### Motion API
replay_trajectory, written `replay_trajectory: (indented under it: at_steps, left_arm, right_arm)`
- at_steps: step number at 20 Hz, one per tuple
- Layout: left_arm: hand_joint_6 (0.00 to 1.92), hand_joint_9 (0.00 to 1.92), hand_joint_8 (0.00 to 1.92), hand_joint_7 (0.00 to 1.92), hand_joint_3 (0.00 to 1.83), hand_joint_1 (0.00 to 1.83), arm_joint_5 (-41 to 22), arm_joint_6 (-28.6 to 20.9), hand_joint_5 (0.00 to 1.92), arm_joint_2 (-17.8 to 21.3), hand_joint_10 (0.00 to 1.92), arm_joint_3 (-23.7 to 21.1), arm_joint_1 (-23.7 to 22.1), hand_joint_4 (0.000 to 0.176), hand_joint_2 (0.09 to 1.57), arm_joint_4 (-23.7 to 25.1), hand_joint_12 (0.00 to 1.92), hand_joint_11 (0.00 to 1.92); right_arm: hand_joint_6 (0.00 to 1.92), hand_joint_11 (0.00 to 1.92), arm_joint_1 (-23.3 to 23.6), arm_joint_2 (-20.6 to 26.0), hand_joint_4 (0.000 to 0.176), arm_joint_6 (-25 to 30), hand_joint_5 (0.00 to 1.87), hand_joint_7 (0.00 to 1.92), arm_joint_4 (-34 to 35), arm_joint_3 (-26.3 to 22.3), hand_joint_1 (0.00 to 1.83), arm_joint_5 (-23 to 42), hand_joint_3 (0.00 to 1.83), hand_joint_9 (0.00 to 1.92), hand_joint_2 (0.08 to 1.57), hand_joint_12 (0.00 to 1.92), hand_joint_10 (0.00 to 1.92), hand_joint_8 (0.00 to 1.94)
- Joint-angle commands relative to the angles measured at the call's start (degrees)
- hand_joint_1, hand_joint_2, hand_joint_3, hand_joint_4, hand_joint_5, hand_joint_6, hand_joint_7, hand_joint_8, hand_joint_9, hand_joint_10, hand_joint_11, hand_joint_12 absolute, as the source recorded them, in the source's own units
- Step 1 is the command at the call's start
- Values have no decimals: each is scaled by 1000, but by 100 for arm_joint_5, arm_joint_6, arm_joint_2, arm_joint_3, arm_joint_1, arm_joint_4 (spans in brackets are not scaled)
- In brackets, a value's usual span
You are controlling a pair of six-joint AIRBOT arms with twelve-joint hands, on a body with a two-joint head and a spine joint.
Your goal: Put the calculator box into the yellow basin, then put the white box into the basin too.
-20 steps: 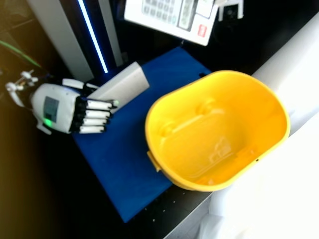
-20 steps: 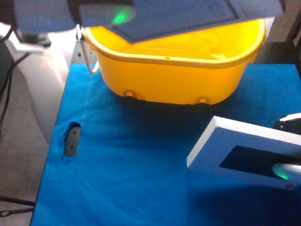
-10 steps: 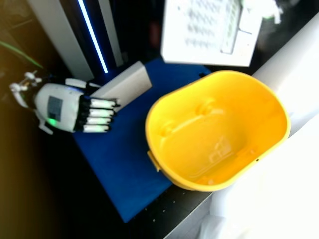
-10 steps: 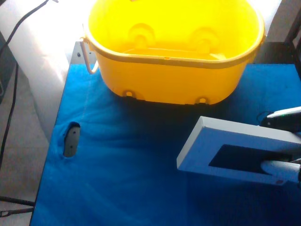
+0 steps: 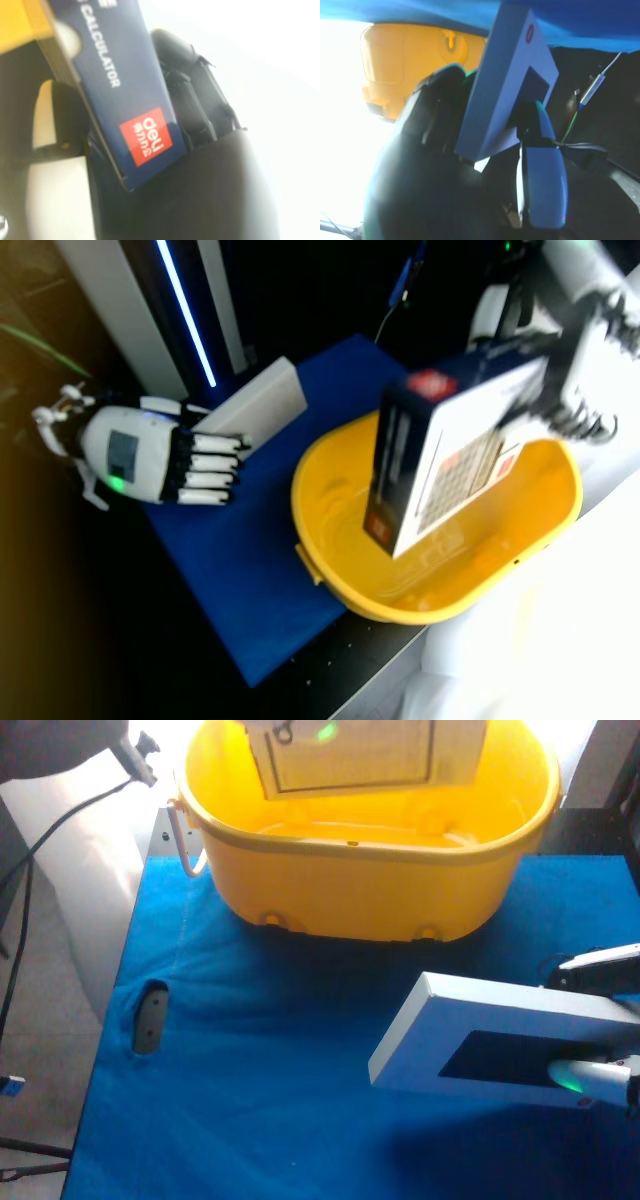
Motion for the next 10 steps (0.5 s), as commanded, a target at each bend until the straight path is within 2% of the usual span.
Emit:
replay_trajectory:
  at_steps: [1, 3, 4, 5, 6, 7, 8, 9, 10]
  left_arm:
    - [1182, 560, 1422, 737, 0, 1178, -570, -34, 833, -14, 1341, 47, -34, 0, 1219, -134, 1837, 310]
    - [1299, 509, 1409, 745, 3, 1153, -516, -34, 748, -36, 1283, 112, 37, 13, 1238, -217, 1849, 219]
    - [1360, 515, 1394, 753, 2, 1146, -515, -32, 706, -36, 1265, 135, 79, 15, 1248, -282, 1826, 313]
    - [1406, 498, 1426, 717, 4, 1131, -515, -31, 686, -36, 1243, 147, 99, 25, 1263, -321, 1819, 341]
    - [1431, 336, 946, 472, 1, 1037, -518, -24, 678, -35, 1127, 155, 115, 0, 1272, -357, 1819, 180]
    - [872, 180, 569, 343, 0, 1044, -528, -8, 449, -32, 869, 159, 133, 0, 1176, -407, 1667, 35]
    - [566, 153, 301, 327, 0, 1035, -550, 6, 419, -29, 648, 162, 153, 21, 1138, -450, 1492, 6]
    - [357, 137, 123, 298, 0, 976, -559, 33, 407, -26, 450, 164, 164, 74, 1108, -492, 1333, 0]
    - [209, 45, 31, 181, 0, 894, -561, 117, 320, -21, 278, 163, 169, 111, 1076, -568, 1068, 0]
  right_arm:
    - [1095, 509, 76, -82, 18, 79, 931, 896, -136, 10, 1199, -467, 0, 770, 1153, 1696, 1163, 1164]
    - [1083, 574, 100, -80, 14, 79, 915, 908, -164, 10, 1198, -468, 0, 807, 1155, 1681, 1183, 1188]
    - [1083, 567, 117, -73, 15, 81, 914, 910, -184, 9, 1198, -470, 0, 811, 1155, 1674, 1185, 1187]
    - [1081, 574, 130, -69, 14, 88, 914, 911, -200, 9, 1198, -471, 0, 818, 1154, 1679, 1189, 1188]
    - [1043, 601, 149, -63, 2, 97, 927, 921, -222, 8, 1205, -477, 0, 834, 1149, 1675, 1215, 1195]
    - [1033, 643, 158, -59, 0, 105, 933, 929, -236, 6, 1209, -479, 0, 845, 1146, 1668, 1227, 1187]
    - [1035, 670, 161, -58, 0, 123, 933, 935, -251, 4, 1210, -488, 0, 851, 1144, 1650, 1225, 1175]
    - [1042, 655, 164, -58, 3, 131, 931, 926, -258, 1, 1208, -497, 0, 840, 1146, 1652, 1227, 1184]
    - [1015, 687, 167, -58, 0, 138, 946, 922, -263, -1, 1211, -507, 0, 851, 1143, 1647, 1238, 1197]
